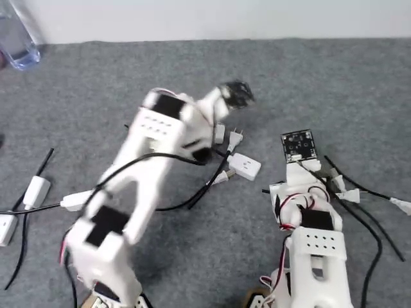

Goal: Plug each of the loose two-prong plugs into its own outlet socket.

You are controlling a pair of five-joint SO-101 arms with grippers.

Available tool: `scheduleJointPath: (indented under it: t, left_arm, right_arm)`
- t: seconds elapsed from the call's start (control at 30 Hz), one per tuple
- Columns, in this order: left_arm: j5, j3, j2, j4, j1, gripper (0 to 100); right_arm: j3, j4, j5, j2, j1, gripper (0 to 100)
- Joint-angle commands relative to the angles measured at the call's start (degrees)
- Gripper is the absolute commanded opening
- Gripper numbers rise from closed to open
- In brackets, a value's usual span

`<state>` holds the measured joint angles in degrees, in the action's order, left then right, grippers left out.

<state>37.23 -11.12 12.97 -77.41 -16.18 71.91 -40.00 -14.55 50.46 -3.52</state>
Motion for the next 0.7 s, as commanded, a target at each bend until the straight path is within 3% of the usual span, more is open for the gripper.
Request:
scheduleJointPath:
  t: [0.0,0.17,0.27,0.47,0.67]
  left_arm:
    - [1.6,-2.2,-12.7,-0.5,8.2,31]
    - [7.6,-0.2,-16.4,10.1,23.0,31]
    - [8.1,4.0,-13.5,18.7,27.9,31]
    - [9.8,5.1,-2.9,28.8,29.2,31]
    - [10.5,-3.4,11.0,31.4,27.2,31]
  right_arm:
    - [-0.2,0.9,-0.5,0.0,0.6,36.1]
    - [-0.1,0.9,-0.5,0.0,0.7,36.1]
    - [-0.1,1.0,-0.5,0.0,0.8,36.1]
    - [0.0,1.2,-0.5,0.0,0.8,36.1]
    - [0.9,3.1,-0.5,0.0,0.8,36.1]
